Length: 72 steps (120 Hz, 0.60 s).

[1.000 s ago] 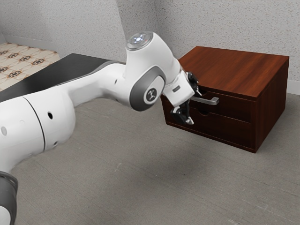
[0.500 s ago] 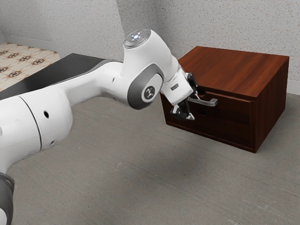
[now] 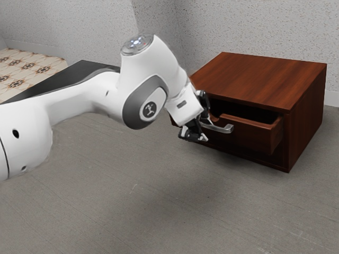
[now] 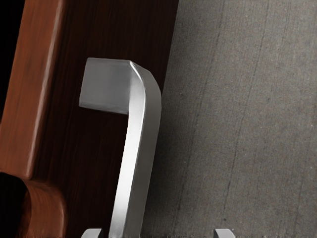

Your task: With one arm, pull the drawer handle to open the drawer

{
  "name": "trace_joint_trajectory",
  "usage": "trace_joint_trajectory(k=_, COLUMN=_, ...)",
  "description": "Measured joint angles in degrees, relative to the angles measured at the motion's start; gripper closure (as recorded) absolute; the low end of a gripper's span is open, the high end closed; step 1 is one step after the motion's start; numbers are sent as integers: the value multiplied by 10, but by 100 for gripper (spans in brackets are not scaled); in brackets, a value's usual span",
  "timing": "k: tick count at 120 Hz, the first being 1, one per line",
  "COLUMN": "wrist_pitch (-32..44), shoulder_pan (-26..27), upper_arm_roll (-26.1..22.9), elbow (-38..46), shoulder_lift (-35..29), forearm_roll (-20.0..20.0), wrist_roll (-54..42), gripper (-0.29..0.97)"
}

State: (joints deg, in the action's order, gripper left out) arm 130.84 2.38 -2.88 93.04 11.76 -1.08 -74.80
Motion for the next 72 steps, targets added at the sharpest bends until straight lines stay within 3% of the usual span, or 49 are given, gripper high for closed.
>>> trace_joint_trajectory(k=72, wrist_pitch=28, shoulder_pan=2, upper_arm_roll=0, elbow=176, shoulder_lift=-139, forearm_roll=-1, wrist_roll=5, gripper=46)
